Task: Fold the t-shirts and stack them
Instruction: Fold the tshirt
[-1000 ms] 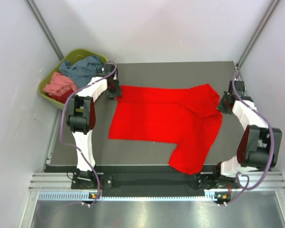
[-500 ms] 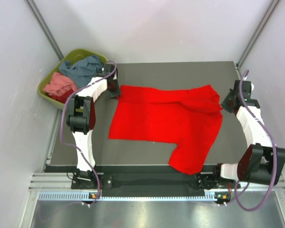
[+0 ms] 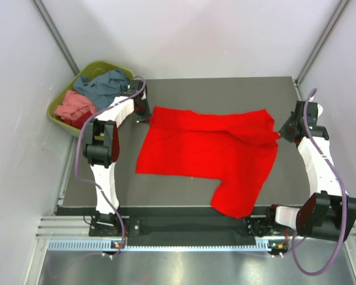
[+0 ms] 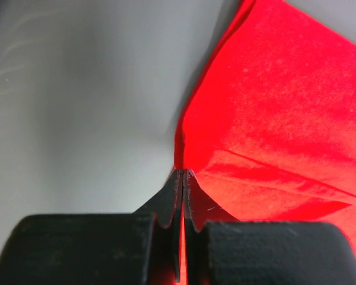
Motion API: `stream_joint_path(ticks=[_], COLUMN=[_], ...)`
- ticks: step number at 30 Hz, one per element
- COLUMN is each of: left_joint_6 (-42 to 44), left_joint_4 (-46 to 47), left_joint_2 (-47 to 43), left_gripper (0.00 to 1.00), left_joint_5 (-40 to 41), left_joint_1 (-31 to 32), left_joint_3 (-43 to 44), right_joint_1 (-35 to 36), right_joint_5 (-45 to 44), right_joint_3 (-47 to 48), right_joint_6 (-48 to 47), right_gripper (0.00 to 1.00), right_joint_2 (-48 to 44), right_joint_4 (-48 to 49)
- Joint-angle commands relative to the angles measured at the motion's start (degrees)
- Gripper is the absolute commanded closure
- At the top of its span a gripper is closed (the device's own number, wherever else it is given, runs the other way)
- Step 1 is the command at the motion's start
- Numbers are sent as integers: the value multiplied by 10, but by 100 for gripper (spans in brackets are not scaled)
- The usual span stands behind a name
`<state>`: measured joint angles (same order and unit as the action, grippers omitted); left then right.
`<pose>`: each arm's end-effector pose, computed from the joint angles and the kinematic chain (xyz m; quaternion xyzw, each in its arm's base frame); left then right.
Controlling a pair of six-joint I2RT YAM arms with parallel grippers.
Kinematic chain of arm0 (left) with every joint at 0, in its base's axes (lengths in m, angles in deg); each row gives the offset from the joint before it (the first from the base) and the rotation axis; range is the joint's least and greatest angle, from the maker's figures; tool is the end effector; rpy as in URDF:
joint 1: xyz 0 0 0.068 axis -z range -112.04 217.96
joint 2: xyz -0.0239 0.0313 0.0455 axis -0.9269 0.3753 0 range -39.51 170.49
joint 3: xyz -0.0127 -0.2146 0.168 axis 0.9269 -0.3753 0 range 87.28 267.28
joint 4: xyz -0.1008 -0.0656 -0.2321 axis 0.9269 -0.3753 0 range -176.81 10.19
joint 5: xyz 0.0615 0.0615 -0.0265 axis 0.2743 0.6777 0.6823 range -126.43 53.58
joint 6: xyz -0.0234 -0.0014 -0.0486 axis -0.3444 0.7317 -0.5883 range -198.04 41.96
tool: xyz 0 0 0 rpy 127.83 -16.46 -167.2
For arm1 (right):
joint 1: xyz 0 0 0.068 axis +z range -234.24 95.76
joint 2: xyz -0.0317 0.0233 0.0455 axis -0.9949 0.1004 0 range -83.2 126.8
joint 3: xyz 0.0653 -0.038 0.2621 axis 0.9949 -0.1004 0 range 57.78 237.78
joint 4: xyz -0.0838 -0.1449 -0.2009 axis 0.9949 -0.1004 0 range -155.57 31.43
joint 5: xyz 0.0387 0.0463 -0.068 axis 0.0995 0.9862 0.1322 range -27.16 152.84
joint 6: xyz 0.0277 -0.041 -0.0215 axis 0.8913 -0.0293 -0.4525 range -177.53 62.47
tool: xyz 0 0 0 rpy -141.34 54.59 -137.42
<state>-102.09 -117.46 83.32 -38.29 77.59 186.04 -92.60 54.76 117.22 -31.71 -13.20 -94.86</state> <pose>0.4565 -0.0786 0.1937 -0.1177 0.9624 -0.0858 0.2292 0.2529 -0.0421 0.2959 0.2974 0.8790 -0.0091 0.3725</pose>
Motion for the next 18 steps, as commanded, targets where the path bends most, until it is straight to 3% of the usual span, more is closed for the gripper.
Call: stream_joint_path(ticks=[1, 8, 12, 14, 15, 18], left_joint_6=[-21, -35, -35, -27, -23, -7], left_joint_4=[-30, -5, -46, -69, -91, -100], left_joint_2=[-24, -21, -7, -7, -7, -14], left_gripper=[100, 100, 97, 83, 79, 75], left_joint_5=[10, -6, 7, 13, 34, 21], left_joint_1=[-11, -8, -4, -4, -4, -2], left_joint_3=[-5, -82, -54, -20, -5, 49], right_joint_1=[5, 5, 5, 5, 5, 5], right_joint_5=[-17, 3, 8, 4, 5, 7], right_joint_3=[30, -75, -148, -153, -145, -110], right_joint_6=[5, 30, 41, 41, 42, 41], right_gripper=[100, 100, 100, 93, 84, 71], right_joint_2=[-37, -63, -54, -36, -29, -20], right_joint_4=[-25, -12, 16, 17, 13, 10])
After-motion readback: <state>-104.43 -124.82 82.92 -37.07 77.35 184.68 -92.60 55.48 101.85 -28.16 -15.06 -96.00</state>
